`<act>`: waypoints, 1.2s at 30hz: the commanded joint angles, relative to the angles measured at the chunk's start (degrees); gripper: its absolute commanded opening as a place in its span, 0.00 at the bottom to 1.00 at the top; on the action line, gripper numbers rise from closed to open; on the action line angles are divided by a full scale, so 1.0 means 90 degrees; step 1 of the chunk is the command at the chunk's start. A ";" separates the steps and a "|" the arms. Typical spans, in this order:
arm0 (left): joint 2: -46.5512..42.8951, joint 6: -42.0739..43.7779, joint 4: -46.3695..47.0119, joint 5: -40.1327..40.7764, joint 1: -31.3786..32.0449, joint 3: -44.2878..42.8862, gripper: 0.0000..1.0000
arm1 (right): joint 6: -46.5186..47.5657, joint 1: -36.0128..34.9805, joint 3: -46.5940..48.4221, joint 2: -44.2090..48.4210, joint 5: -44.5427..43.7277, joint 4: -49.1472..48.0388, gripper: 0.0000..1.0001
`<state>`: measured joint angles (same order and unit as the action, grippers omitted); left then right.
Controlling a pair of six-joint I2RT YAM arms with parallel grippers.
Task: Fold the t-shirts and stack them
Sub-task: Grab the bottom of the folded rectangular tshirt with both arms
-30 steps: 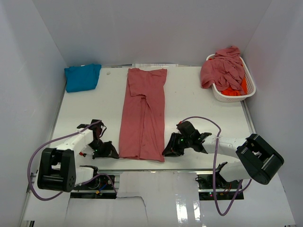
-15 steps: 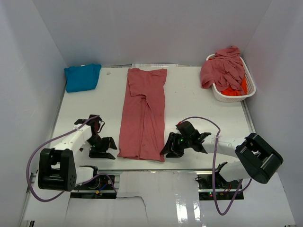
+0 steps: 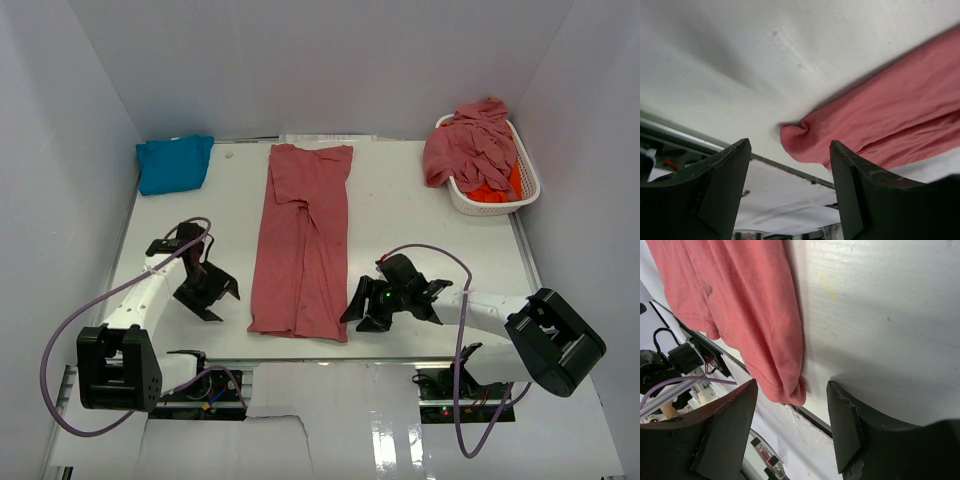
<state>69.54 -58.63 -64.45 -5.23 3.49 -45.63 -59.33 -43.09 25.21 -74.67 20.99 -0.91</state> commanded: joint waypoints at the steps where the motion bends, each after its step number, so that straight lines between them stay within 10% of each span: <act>1: -0.0458 0.1950 0.0996 -0.0705 -0.0016 0.0302 0.76 | 0.0089 0.0022 -0.0145 0.0094 0.0031 0.0091 0.64; 5: -0.0831 0.2568 0.1913 -0.1671 0.0208 0.0879 0.98 | 0.0030 0.0012 -0.0194 0.0133 0.0002 0.0091 0.64; 18: -0.1505 0.3108 0.3361 -0.4407 0.0560 0.1386 0.98 | 0.0947 -0.0056 0.0216 -0.0150 0.0314 0.0374 0.66; 36: -0.1769 0.2228 0.2834 -0.2231 0.0550 0.1505 0.98 | 0.1299 -0.0056 0.0480 -0.0209 0.0704 0.0267 0.67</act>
<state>54.17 -37.58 -39.38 -29.06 8.43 -30.26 -49.21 -43.24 27.00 -76.23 26.20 1.19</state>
